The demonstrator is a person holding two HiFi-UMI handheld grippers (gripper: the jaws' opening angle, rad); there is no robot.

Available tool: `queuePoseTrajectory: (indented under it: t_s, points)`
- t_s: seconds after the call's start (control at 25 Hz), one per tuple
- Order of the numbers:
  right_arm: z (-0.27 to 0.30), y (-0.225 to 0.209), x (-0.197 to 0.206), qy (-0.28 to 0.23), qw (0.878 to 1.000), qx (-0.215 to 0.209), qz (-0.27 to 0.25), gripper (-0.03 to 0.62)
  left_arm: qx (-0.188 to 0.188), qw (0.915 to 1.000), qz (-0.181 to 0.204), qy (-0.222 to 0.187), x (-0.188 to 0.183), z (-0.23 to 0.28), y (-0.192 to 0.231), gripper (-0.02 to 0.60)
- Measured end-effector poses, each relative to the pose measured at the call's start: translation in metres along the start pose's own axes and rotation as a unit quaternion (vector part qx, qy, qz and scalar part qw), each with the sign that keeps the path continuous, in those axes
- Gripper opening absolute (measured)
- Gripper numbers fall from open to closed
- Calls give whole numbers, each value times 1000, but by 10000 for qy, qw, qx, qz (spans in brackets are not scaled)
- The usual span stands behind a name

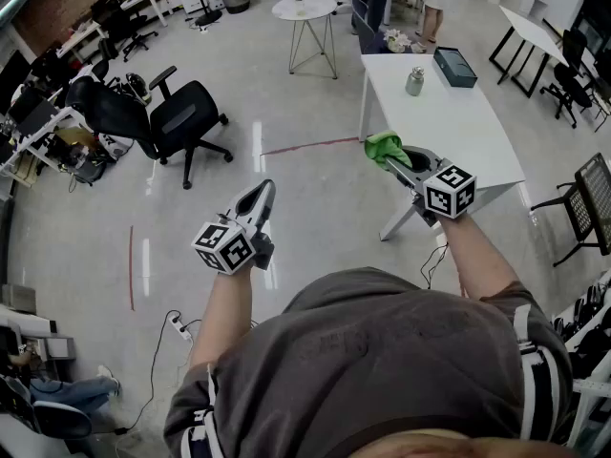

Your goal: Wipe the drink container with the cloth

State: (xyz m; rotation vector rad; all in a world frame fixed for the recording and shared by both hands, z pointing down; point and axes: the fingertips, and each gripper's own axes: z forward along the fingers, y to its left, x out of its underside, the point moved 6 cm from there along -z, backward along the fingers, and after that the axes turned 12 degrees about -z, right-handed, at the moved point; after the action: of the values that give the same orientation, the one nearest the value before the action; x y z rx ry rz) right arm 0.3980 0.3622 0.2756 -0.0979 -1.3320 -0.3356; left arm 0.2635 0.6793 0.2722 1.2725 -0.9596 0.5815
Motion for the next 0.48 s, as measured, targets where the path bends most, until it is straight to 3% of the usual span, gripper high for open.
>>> queuePoseTrajectory:
  t_s: [0.48]
  points:
    - [-10,-20,0,-32,10000,-79,-36,84,-45,10000,13,13,6,21,-15,5]
